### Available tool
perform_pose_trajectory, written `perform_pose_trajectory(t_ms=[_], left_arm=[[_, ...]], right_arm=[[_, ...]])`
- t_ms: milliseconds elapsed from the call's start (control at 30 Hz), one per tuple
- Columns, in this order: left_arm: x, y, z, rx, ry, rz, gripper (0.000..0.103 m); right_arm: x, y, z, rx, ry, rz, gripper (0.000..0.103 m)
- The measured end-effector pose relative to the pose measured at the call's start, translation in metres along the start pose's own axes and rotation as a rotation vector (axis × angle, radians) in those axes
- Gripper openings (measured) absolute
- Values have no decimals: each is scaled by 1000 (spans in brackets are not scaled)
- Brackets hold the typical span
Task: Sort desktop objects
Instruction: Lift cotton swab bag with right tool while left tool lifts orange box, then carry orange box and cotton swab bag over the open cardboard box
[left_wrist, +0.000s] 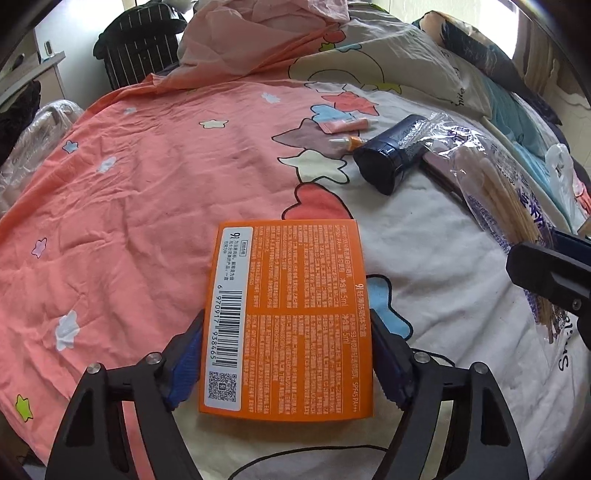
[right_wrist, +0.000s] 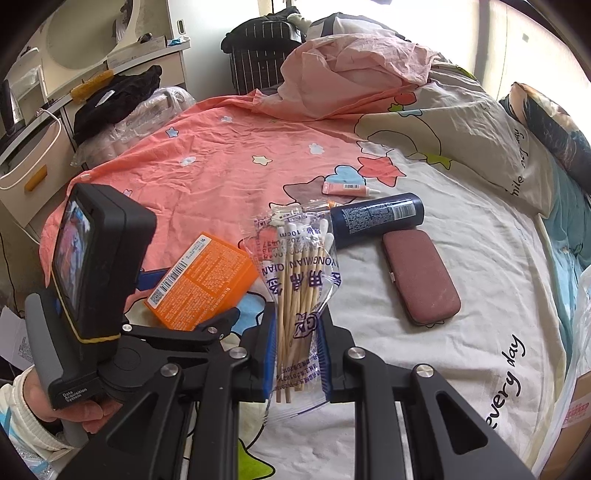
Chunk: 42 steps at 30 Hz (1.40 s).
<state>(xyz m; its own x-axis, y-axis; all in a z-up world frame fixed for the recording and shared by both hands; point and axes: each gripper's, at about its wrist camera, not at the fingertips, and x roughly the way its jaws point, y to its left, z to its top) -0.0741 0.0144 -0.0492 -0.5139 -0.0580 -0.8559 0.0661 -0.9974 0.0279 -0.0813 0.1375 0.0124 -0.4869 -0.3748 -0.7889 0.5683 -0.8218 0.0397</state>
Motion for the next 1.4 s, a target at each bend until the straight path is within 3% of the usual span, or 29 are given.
perform_pose_trajectory(t_ms=[333, 867, 1400], left_arm=[[-21, -9, 3, 36, -51, -6, 80], [-54, -39, 18, 75, -125, -39, 80], [-93, -115, 21, 193, -211, -113, 80]], right_arm=[[-3, -6, 1, 2, -3, 1, 19], [-41, -21, -9, 28, -46, -64, 19], [-97, -66, -29, 99, -102, -185, 19]])
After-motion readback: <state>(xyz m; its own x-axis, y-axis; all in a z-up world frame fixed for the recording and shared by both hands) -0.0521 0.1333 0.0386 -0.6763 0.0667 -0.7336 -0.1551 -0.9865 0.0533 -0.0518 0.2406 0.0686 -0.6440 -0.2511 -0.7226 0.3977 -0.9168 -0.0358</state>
